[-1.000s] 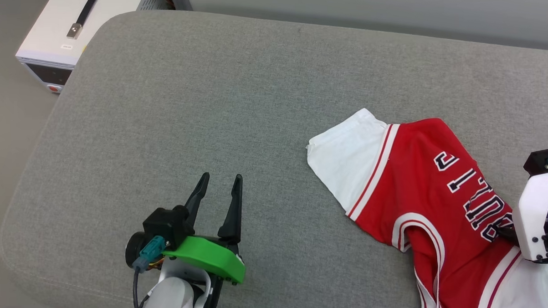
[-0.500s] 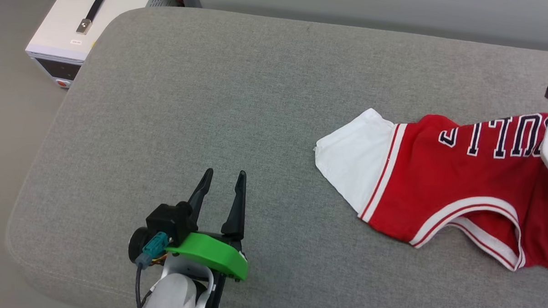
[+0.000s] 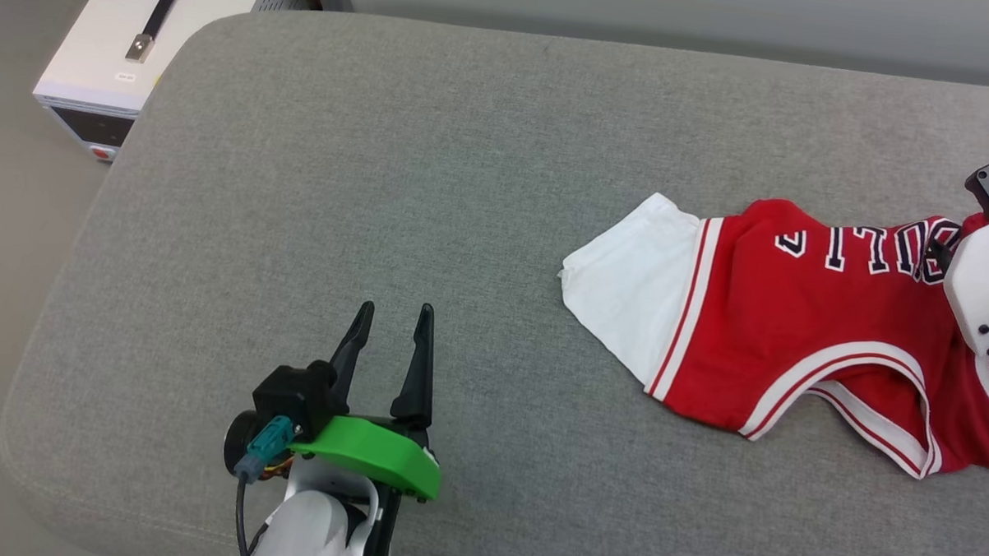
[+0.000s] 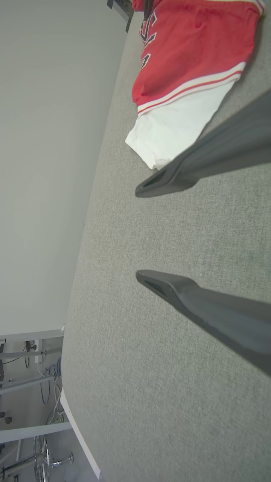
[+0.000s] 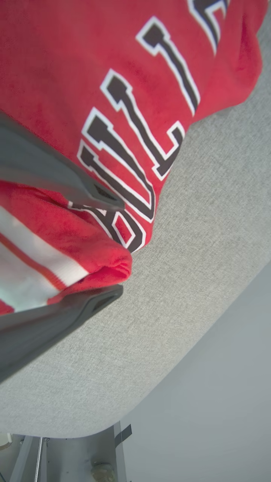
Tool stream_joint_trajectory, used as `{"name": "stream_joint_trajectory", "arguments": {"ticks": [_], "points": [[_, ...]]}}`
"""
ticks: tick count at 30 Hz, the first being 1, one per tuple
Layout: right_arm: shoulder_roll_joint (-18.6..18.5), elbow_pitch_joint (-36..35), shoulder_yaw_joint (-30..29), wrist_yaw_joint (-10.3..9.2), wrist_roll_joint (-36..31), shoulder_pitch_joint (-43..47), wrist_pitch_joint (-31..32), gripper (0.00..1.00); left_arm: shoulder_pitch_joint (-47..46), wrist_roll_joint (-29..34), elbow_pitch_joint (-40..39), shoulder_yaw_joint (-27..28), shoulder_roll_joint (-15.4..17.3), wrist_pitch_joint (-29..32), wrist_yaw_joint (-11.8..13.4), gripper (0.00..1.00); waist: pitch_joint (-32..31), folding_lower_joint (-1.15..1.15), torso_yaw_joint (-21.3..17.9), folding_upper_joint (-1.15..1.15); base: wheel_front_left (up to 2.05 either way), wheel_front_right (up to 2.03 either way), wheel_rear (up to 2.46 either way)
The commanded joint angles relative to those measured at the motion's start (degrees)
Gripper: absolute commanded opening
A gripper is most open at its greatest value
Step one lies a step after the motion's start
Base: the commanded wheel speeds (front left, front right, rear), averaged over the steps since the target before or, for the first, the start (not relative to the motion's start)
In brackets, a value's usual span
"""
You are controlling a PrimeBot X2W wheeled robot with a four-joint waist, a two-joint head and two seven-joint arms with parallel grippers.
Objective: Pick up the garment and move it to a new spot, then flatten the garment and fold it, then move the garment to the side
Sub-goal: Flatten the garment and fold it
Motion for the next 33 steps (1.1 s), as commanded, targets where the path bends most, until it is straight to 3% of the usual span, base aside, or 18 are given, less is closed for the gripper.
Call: {"name": "stream_joint_trajectory", "arguments": {"ticks": [1, 11, 22, 28, 33], "points": [[0.5, -0.1, -0.7, -0.09, 0.6, -0.9, -2.1, 1.0, -0.5, 0.5, 0.0, 0.2, -0.3, -0.3, 0.0, 1.0, -1.7, -0.01, -1.7, 0.0, 0.0, 0.0, 0.0], [6.4, -7.0, -12.2, -0.09, 2.3, 5.2, -16.6, 1.0, 1.2, 1.4, -0.6, 2.0, -0.3, -0.3, -0.5, 1.0, -6.4, -0.01, -7.0, 0.0, 0.0, 0.0, 0.0], [16.7, -23.7, -26.2, -0.09, 0.9, 26.9, -28.6, 1.0, 4.3, 2.3, -2.7, 2.5, -0.3, -0.3, -0.9, 1.0, -8.6, -0.01, -10.9, 0.0, 0.0, 0.0, 0.0], [23.3, -32.4, -29.4, -0.09, -0.2, 35.2, -31.8, 1.0, 6.4, 3.3, -4.7, 3.3, -0.3, -0.3, -1.2, 1.0, -9.1, -0.01, -12.3, 0.0, 0.0, 0.0, 0.0], [26.5, -34.8, -29.9, -0.09, -1.1, 39.7, -33.0, 1.0, 7.6, 3.3, -4.4, 3.2, -0.3, -0.3, -1.3, 1.0, -9.3, -0.01, -12.8, 0.0, 0.0, 0.0, 0.0]]}}
